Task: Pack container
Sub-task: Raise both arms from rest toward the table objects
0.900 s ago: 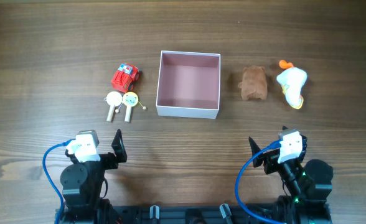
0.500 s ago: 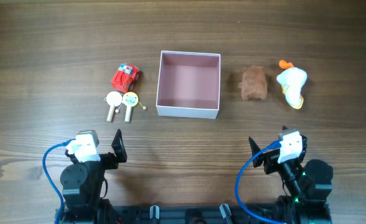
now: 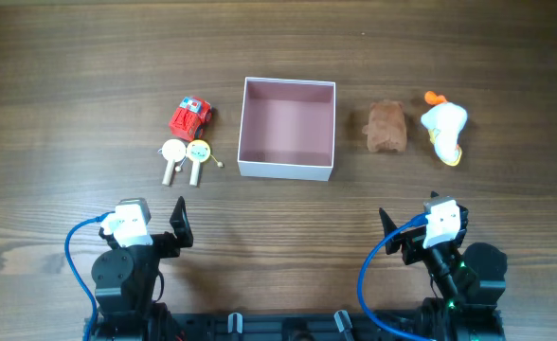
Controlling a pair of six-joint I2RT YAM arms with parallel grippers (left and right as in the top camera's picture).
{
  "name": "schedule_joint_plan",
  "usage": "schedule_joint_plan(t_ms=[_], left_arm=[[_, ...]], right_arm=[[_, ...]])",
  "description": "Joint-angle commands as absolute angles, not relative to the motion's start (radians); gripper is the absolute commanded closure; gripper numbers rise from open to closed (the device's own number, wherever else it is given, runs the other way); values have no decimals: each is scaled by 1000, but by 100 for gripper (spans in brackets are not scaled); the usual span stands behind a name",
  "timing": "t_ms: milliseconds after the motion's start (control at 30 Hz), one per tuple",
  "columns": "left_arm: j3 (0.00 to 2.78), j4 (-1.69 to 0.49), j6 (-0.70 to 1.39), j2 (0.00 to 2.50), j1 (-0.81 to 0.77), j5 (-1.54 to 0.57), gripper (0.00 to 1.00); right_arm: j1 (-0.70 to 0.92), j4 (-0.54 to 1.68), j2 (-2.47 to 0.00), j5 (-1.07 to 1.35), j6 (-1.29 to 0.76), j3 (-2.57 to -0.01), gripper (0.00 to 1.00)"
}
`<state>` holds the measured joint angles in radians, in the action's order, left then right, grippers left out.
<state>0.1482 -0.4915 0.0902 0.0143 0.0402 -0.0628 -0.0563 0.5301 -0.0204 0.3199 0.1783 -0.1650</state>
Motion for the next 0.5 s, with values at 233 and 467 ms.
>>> schedule_joint_plan(t_ms=[233, 467], left_arm=[[138, -486, 86, 7, 35, -89, 0], [138, -486, 110, 7, 35, -89, 0]], right_arm=[[-60, 525, -14, 316, 179, -158, 0], [-60, 509, -14, 386, 139, -158, 0]])
